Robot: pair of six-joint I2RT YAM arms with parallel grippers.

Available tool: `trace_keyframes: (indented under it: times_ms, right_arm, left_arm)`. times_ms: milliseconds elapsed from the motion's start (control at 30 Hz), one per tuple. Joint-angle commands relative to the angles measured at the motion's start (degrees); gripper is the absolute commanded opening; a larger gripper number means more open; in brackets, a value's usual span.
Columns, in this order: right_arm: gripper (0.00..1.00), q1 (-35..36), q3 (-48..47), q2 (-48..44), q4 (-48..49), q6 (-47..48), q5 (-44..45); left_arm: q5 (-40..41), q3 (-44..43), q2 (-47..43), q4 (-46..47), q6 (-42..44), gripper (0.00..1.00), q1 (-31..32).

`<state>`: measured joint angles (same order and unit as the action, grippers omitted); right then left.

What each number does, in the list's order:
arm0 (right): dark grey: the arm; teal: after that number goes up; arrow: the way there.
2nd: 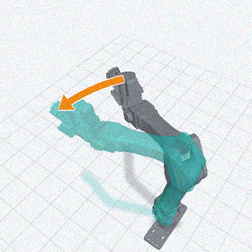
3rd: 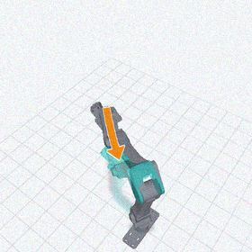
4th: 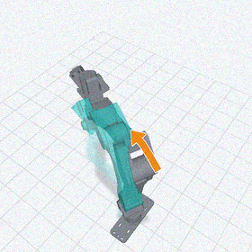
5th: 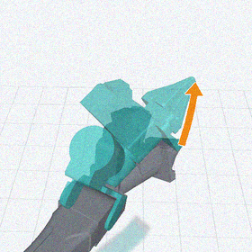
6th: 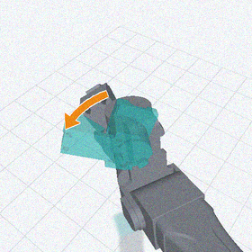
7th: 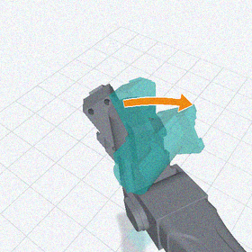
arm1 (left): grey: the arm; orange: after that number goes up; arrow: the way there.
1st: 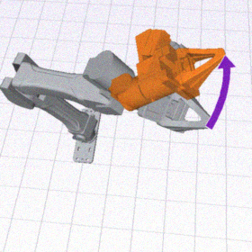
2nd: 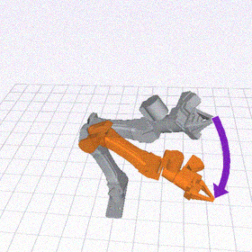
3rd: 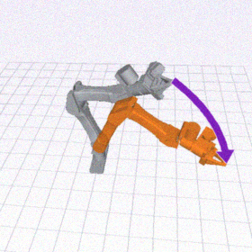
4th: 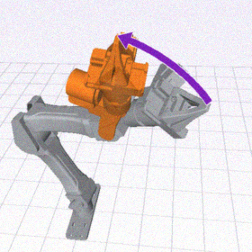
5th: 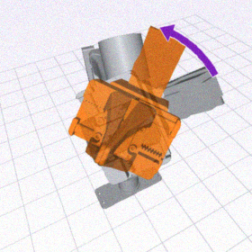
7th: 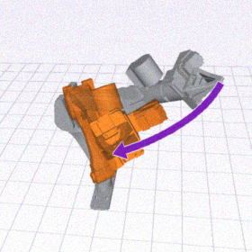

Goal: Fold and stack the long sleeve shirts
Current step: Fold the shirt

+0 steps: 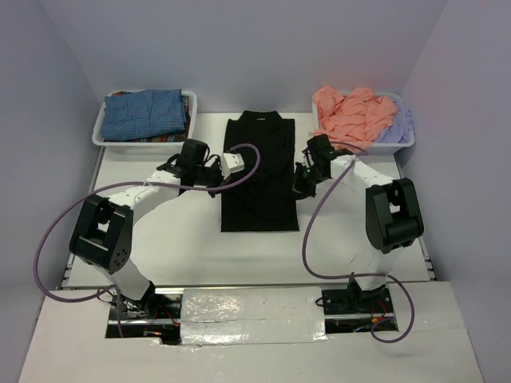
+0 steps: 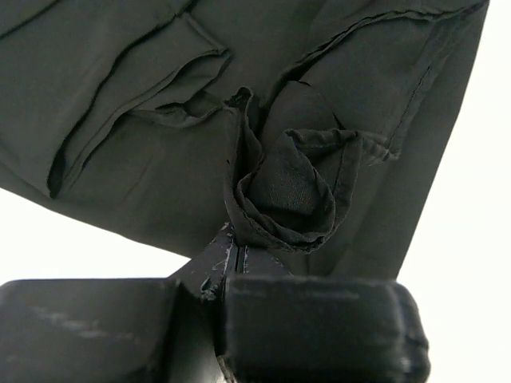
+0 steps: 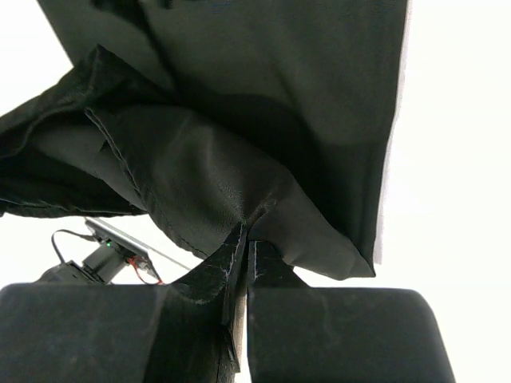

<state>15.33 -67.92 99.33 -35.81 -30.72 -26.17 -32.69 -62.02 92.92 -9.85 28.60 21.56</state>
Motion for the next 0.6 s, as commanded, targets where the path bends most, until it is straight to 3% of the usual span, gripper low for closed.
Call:
trace_keyframes:
  times_ms: [0,133,300,333,367,400,433,500,567]
  right_arm:
    - [0.00,-0.65,-3.09,1.92,-1.28,1.36,-0.98]
    - [0.00,-1.27,-5.28,5.25,-1.28,1.45,-1.95]
    - [0.28,-2.23,-10.47,10.35,-3.30,2.07,-0.28]
    - [0.30,-2.76,-11.09,10.79,-3.21,1.89,-0.19]
    - [0.32,-2.94,-11.53,11.23,-3.12,1.80,-0.11]
    - [0.34,-3.11,-11.88,12.11,-3.30,1.72,0.16]
    - [0.36,-3.46,-12.32,12.46,-3.39,1.45,0.94]
    - [0.44,-3.82,-13.46,13.25,-3.39,1.10,1.56]
    - [0.45,-4.35,-14.86,13.61,-3.56,0.58,2.88]
  left_arm:
    - [0.08,-2.40,1.90,3.17,0.93,0.00,-0.20]
    - [0.69,-3.28,3.84,4.04,-1.43,0.00,-0.64]
    - [2.54,-3.55,6.30,6.32,-3.72,0.02,-1.17]
    - [3.50,-3.55,7.00,6.59,-3.99,0.14,-1.35]
    - [4.03,-3.63,7.35,6.86,-3.99,0.14,-1.43]
    - [4.64,-3.72,7.71,7.21,-4.08,0.26,-1.52]
    - [5.35,-3.90,7.97,7.38,-4.69,0.31,-1.61]
    - [7.89,-4.07,8.85,7.65,-5.74,0.40,-1.70]
    - [10.26,-4.42,9.55,8.53,-7.50,0.41,-2.31]
